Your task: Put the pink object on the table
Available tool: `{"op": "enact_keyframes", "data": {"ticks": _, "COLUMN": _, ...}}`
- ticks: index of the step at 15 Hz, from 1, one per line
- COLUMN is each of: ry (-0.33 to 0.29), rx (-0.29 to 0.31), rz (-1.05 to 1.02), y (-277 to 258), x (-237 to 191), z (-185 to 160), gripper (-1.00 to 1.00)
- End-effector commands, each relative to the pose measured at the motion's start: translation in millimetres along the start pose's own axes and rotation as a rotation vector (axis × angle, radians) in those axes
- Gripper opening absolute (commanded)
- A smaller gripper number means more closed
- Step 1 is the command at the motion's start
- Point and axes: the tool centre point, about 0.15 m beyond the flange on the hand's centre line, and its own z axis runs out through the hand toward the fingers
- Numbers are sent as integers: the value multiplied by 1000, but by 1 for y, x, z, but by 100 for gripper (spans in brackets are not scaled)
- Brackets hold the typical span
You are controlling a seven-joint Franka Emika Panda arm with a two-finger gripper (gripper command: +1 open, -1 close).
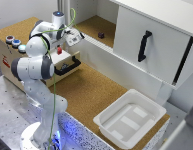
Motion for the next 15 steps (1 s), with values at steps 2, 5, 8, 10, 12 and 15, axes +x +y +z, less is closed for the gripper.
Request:
{"op": "enact_keyframes", "data": {"ticks": 2, "ry": 25, "rx": -58, "rz": 283, "y": 35, "x": -95, "z": -23, "gripper": -100}}
{"op": "enact_keyframes", "data": {"ticks": 5, "ry": -33, "rx": -78, "rz": 427, "y": 59, "x": -149, "z": -16, "gripper": -100}}
{"op": "enact_keyframes", "data": {"ticks": 8, "ry": -74, "rx": -75, "rz": 584, "y": 84, "x": -200, "z": -2, "gripper": -100}}
{"op": "enact_keyframes", "data": {"ticks": 10, "ry": -81, "rx": -65, "rz": 687, "y": 97, "x": -229, "z": 10, "gripper": -100}}
{"op": "enact_keyframes", "data": {"ticks": 12, "ry": -85, "rx": -54, "rz": 781, "y": 107, "x": -259, "z": 27, "gripper": -100}}
{"op": "enact_keyframes", "data": {"ticks": 15, "ry": -94, "rx": -58, "rz": 877, "y": 112, "x": -293, "z": 51, "gripper": -100}}
